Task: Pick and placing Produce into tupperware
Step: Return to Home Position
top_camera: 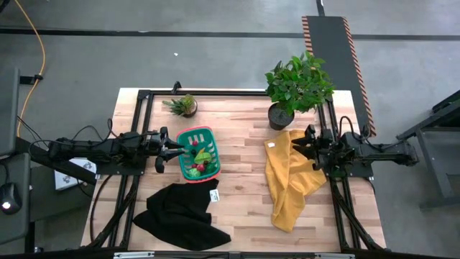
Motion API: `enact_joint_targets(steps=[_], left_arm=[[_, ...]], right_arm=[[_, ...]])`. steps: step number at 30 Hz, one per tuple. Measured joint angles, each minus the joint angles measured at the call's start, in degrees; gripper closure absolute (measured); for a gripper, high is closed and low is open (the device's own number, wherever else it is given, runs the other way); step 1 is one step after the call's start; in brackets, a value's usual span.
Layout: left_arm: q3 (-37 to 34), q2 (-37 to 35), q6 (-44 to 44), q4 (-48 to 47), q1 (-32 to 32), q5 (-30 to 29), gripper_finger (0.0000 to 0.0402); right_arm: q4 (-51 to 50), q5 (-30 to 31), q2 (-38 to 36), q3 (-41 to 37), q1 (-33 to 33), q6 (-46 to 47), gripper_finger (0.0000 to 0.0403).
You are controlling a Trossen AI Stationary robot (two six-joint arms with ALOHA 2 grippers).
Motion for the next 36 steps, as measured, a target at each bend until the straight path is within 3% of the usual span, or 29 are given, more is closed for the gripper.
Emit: enact_joint_targets(steps=[19,36], left_arm=[[0.0,0.0,0.0,0.0,0.02,0.0,0.0291],[0.0,0.0,0.0,0.0,0.01,0.0,0.0291]], right_arm=[[-11.18,1.01,0.05,-0.04,0.0,-2.19,0.0305],[-11.38,1.01,0.75,-0.07,0.01,-7.73,0.0304]])
